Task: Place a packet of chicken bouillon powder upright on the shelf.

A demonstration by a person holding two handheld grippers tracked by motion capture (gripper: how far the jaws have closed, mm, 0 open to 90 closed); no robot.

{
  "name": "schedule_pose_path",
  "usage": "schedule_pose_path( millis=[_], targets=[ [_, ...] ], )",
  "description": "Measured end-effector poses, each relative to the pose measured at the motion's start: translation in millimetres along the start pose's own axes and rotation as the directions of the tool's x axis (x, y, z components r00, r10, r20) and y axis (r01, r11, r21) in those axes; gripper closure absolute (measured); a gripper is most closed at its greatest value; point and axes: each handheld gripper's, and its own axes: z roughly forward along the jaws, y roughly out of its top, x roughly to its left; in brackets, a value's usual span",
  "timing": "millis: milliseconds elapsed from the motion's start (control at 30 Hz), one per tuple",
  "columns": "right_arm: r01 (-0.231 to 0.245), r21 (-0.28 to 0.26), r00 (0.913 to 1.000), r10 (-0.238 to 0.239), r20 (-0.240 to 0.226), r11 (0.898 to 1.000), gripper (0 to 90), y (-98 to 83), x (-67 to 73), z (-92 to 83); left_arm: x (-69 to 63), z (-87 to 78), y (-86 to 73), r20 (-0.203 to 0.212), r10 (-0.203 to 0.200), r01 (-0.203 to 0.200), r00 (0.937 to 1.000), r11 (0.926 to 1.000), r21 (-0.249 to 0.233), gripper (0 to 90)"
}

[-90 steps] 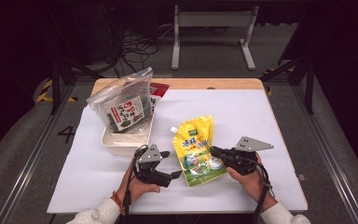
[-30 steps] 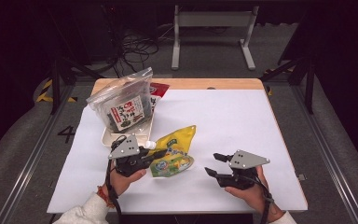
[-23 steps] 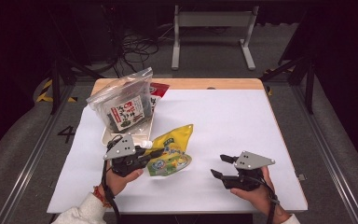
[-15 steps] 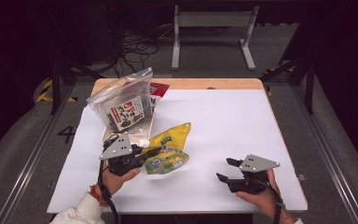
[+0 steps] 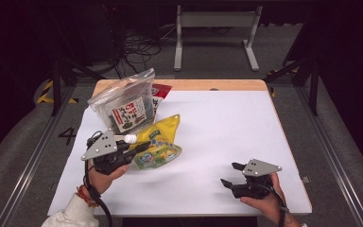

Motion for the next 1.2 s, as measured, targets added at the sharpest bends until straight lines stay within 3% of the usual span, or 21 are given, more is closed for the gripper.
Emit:
schedule_pose_path(
  millis=[300, 433, 567, 700, 1033, 1133, 1200],
  targets=[
    [0.003, 0.014, 0.9999, -0.003, -0.010, 1.000, 28.5, 0.1, 2.7, 4.2, 19.4, -29.6, 9.9, -0.072, 0.027, -0.030, 0.9970, 0.9986, -0.044, 87.7],
    [0.002, 0.013, 1.0000, -0.002, -0.009, 1.000, 28.4, 0.5, 3.0, 5.4, 32.0, -39.3, 9.7, -0.113, 0.020, -0.026, 0.9934, 0.9981, -0.056, 87.8],
    [0.000, 0.008, 1.0000, 0.000, -0.006, 1.000, 28.5, 0.7, 2.7, 5.0, 37.7, -44.0, 10.5, -0.118, 0.020, -0.027, 0.9928, 0.9977, -0.062, 87.8],
    [-0.003, 0.008, 1.0000, 0.003, -0.008, 1.000, 28.5, 0.7, 2.6, 5.7, 45.3, -48.7, 13.3, -0.125, 0.054, -0.059, 0.9906, 0.9977, -0.034, 87.8],
    [0.018, 0.024, 0.9996, -0.017, -0.021, 1.000, 29.2, 0.7, 6.3, 8.8, 64.1, -53.6, 16.0, -0.151, 0.092, -0.092, 0.9843, 0.9957, 0.008, 87.7],
    [0.009, 0.023, 0.9997, -0.008, -0.024, 1.000, 29.1, 0.6, 5.5, 9.0, 70.0, -53.4, 16.5, -0.128, 0.093, -0.091, 0.9873, 0.9955, 0.028, 87.7],
    [0.008, 0.022, 0.9997, -0.007, -0.025, 1.000, 29.0, 0.6, 5.4, 9.3, 74.4, -52.8, 13.5, -0.084, 0.083, -0.080, 0.9930, 0.9959, 0.043, 87.7]
  ],
)
